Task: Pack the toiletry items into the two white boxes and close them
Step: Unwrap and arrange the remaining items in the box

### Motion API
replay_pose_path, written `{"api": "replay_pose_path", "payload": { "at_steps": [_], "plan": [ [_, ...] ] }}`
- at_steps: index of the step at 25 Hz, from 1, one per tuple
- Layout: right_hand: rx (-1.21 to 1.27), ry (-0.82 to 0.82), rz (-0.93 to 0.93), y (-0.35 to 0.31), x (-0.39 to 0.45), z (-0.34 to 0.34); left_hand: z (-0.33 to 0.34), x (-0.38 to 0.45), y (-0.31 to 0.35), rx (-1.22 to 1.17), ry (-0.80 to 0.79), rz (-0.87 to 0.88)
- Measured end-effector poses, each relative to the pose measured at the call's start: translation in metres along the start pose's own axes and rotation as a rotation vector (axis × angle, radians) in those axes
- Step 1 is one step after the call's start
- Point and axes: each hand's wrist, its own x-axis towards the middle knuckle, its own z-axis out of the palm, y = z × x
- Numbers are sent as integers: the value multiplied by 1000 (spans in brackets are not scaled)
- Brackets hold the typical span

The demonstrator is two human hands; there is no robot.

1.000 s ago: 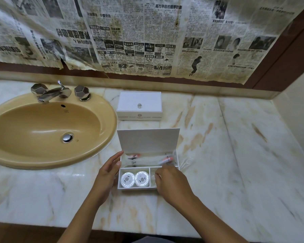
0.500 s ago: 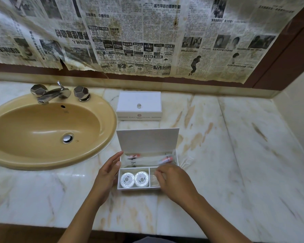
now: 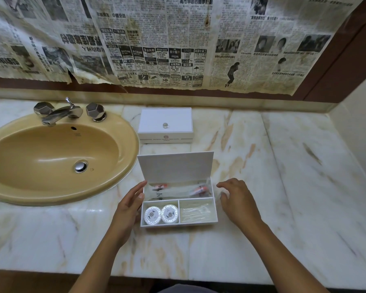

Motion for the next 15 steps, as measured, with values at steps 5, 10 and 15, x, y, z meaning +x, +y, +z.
{"api": "replay_pose_path", "payload": {
  "at_steps": [5,10,15],
  "plan": [
    [-163,-234,0,14,-8,14,-2,2,-3,13,-4,5],
    [-182,-172,-3,15,-8,17,-6,5,-8,6,-22,10],
    [-128,-123,44,15,-7,16,-6,6,-9,-14,-32,-8]
  ]
}}
